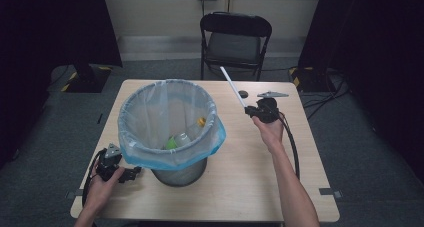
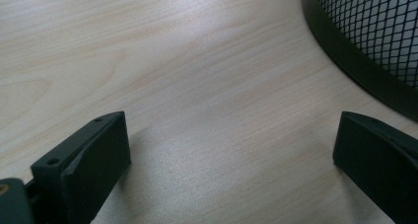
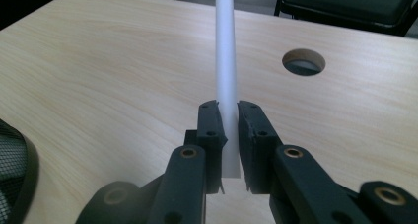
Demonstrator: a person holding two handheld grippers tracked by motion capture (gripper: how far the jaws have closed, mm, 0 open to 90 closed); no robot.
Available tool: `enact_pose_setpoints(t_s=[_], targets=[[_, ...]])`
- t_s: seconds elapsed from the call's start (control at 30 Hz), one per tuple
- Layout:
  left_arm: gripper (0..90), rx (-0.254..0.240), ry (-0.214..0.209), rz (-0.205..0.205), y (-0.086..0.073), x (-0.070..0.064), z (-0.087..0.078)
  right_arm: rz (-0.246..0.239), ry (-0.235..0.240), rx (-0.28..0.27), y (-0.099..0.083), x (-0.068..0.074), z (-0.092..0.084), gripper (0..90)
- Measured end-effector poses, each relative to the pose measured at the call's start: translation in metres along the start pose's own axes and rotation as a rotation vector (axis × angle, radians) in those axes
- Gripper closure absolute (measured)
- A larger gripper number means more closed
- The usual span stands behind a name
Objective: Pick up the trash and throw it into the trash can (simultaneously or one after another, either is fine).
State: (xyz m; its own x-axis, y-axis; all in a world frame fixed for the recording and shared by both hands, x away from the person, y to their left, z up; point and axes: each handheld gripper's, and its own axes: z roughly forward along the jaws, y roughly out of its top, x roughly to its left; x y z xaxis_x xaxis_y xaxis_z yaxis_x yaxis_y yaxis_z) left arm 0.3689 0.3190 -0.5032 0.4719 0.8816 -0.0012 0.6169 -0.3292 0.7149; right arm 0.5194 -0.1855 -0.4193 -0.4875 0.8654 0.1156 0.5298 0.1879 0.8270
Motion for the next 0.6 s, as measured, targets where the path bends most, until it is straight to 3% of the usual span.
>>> enact_pose_setpoints(t_s=[0.4,0.6], targets=[[0.4,0.000,0.000,0.001,0.000,0.000,0.000,0.037,0.053,-0.084,0.010,0.002,-0.022,80.8],[0.4,0.000,0.001,0.001,0.000,0.000,0.000,0.019,0.081,-0.128,0.024,0.013,-0.032,80.8]])
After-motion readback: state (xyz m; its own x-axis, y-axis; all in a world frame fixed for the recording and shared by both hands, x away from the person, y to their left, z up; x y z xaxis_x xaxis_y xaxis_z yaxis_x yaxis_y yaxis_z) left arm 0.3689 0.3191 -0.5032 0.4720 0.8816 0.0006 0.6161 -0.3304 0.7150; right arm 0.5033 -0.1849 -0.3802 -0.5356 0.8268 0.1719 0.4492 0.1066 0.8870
